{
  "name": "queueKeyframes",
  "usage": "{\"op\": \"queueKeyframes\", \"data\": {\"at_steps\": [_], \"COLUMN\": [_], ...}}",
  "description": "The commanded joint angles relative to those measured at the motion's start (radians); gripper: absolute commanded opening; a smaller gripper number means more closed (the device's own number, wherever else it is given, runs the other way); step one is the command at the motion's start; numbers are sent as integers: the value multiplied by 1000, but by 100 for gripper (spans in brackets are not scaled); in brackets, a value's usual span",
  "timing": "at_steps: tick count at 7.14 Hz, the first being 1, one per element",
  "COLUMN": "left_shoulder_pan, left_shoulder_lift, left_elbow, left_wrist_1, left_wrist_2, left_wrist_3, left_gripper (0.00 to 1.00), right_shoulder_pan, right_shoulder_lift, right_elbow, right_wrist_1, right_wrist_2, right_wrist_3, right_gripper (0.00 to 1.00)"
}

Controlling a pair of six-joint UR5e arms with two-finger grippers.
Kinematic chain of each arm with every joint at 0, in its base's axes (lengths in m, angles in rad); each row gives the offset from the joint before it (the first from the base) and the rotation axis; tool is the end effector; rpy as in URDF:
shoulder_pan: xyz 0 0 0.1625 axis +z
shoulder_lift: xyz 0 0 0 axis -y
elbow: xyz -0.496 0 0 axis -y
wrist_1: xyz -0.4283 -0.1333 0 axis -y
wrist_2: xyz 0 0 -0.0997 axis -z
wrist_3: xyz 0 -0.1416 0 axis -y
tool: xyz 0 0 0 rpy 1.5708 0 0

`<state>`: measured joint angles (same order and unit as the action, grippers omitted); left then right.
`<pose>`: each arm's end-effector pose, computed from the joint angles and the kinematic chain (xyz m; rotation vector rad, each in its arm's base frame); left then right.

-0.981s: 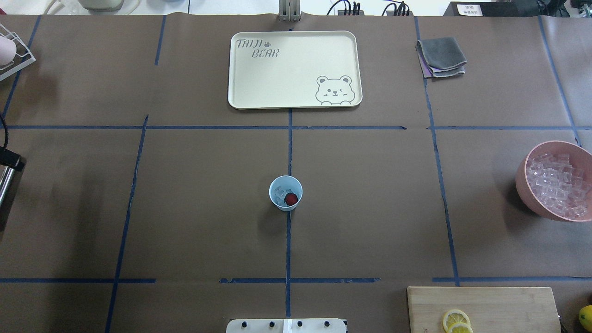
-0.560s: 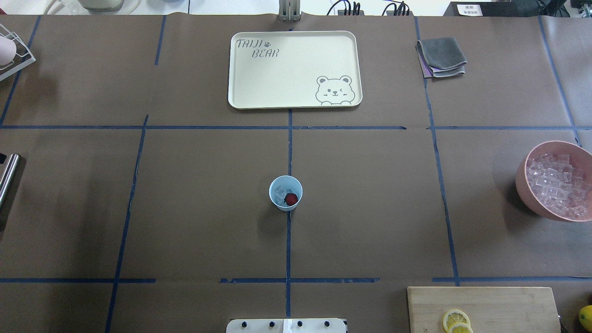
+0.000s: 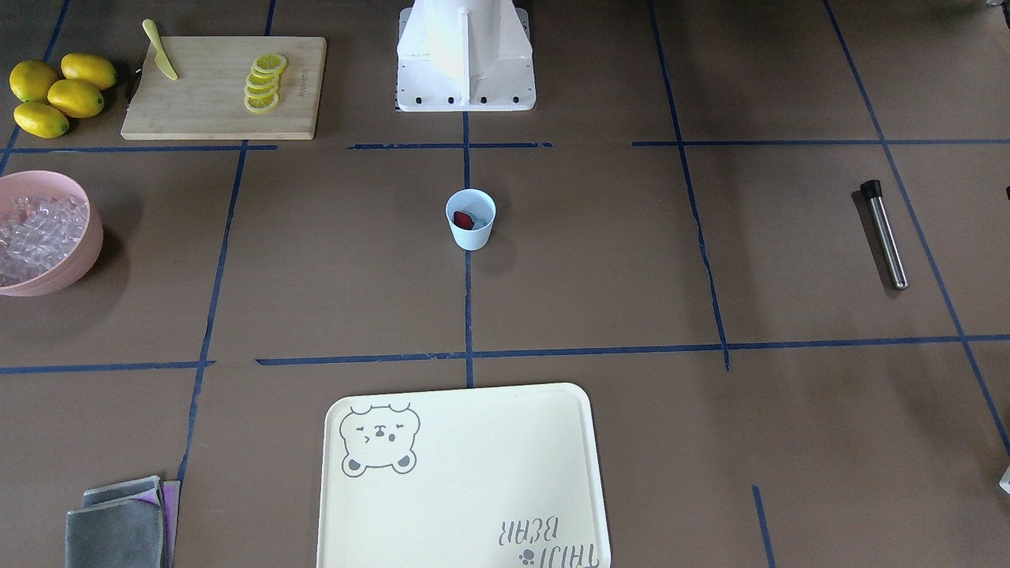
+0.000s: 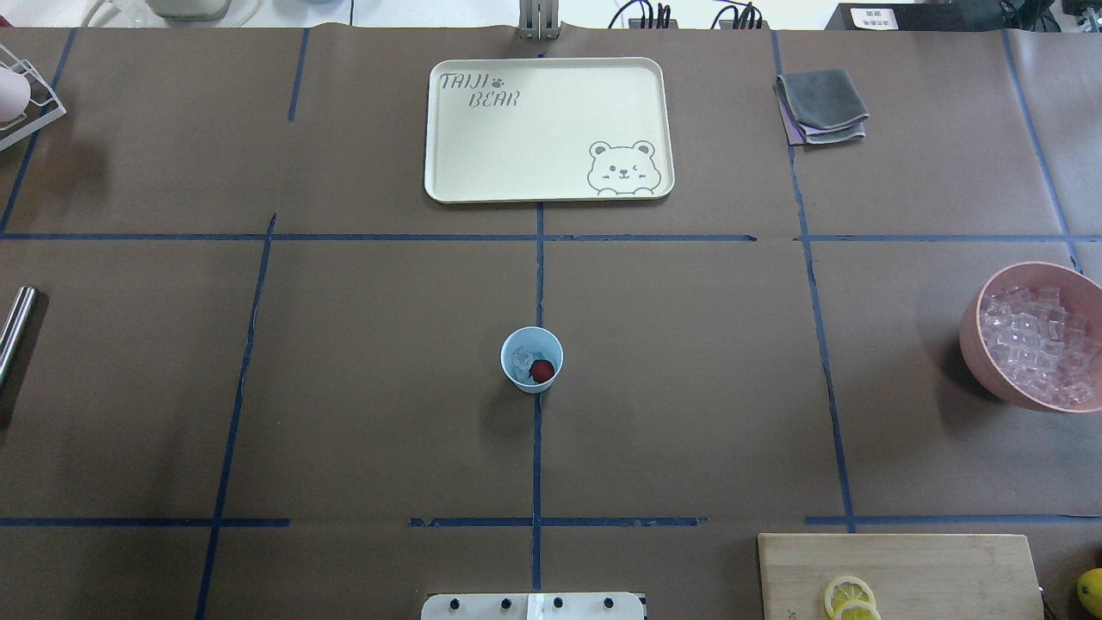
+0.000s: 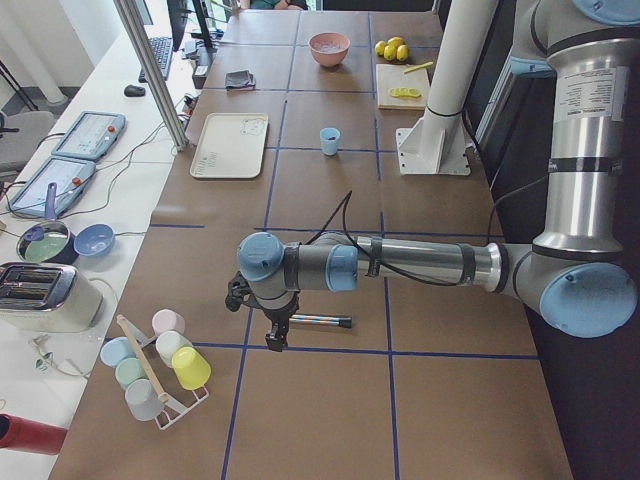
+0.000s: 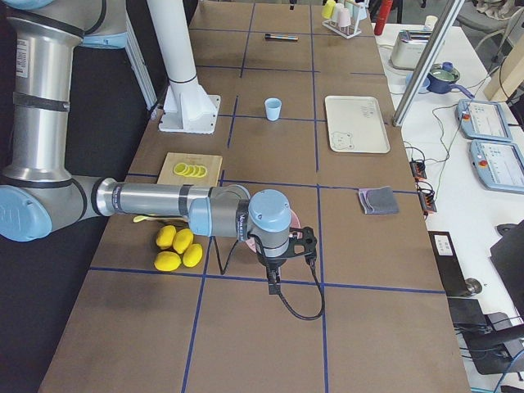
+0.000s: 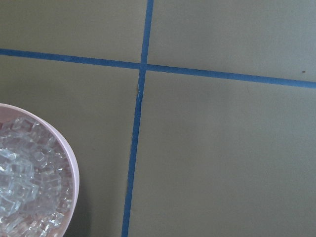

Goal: Mash ice and strawberries in cup
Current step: 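Lay the muddler down and open the left gripper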

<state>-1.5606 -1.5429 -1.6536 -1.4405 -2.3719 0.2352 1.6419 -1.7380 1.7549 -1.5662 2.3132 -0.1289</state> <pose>-0.0265 -0.5061 0.7406 0.0191 0.8051 0.2018 0.0693 -0.4438 0.7465 0.0945 -0.7367 -0.0631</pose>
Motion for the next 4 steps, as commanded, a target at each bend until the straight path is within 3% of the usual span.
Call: {"op": "queueKeyframes", "data": {"at_steps": [1,4], "left_shoulder_pan": [-81,-81], "left_shoulder_lift": [23,23], "left_elbow": [-3,3], "left_wrist_1": [36,31], "left_wrist_2": [-6,-3], "left_wrist_3": [35,39], "left_gripper": [100,100], "right_shoulder_pan": [-1,-1], "right_shoulder_lift": [0,0], "right_elbow": [0,-2], "right_wrist_1": [0,0], "right_wrist_2": [0,0], "right_wrist_3": [0,0], "right_gripper": [99,99]}}
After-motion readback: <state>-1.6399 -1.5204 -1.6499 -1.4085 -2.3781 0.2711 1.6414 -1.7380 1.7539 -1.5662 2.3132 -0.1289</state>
